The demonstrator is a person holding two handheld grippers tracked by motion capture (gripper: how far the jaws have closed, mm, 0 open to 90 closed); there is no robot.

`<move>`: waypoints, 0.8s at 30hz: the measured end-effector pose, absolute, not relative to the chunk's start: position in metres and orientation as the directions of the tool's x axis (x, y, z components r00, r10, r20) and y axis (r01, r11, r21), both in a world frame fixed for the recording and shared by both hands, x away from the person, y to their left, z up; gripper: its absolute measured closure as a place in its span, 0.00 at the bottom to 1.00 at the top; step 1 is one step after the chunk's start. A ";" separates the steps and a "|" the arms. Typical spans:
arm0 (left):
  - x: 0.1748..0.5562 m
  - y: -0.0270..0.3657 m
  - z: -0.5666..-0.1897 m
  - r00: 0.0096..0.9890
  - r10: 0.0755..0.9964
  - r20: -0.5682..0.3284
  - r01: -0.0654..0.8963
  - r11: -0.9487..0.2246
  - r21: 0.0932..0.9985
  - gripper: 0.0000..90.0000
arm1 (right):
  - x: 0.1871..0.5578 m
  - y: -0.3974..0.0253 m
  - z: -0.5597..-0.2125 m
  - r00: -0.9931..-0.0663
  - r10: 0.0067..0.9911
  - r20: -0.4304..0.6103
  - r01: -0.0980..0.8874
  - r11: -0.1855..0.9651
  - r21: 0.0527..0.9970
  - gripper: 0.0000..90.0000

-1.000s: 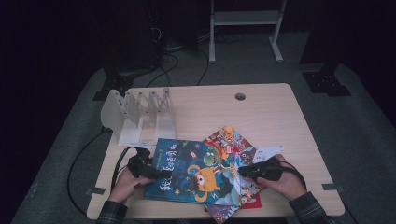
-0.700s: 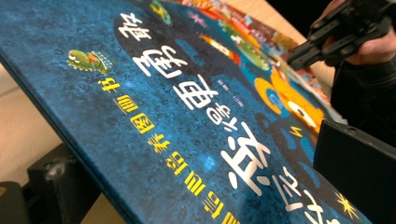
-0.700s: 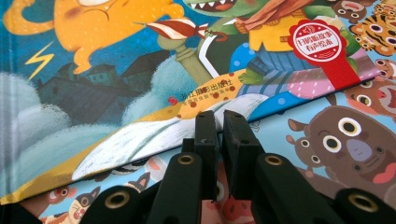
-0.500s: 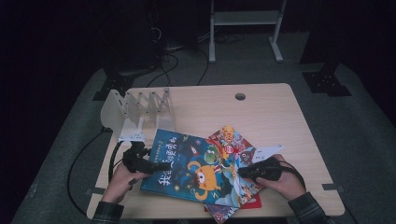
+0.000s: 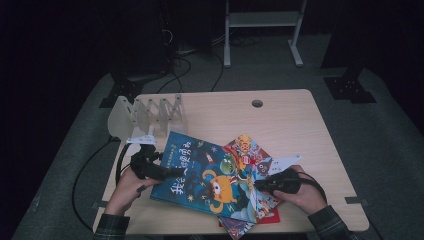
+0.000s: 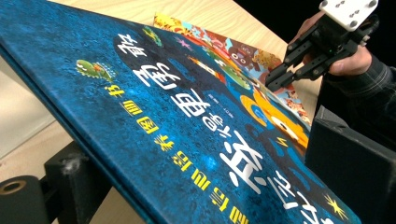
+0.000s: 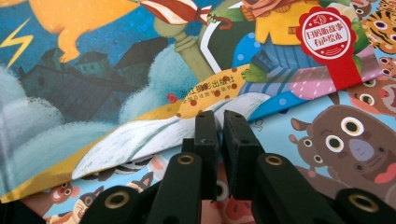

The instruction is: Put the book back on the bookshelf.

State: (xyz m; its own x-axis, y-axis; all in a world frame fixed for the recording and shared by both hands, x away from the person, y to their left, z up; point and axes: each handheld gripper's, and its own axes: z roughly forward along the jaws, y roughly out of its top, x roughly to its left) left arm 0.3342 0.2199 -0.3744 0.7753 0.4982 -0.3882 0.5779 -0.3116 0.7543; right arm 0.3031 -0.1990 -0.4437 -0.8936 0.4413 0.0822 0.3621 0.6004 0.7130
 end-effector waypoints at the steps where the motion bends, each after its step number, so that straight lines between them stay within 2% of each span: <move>1: 0.335 0.219 -0.373 0.776 0.498 -0.387 0.577 -0.313 0.755 0.06 | 0.303 -0.199 -0.444 -0.894 0.441 0.081 0.362 0.602 0.712 0.92; 7: 0.337 0.219 -0.362 0.778 0.491 -0.391 0.573 -0.301 0.763 0.14 | 0.303 -0.199 -0.443 -0.896 0.437 0.077 0.357 0.607 0.710 0.92; 24: 0.347 0.198 -0.325 0.789 0.485 -0.378 0.569 -0.344 0.747 0.20 | 0.302 -0.199 -0.443 -0.896 0.436 0.080 0.358 0.607 0.710 0.90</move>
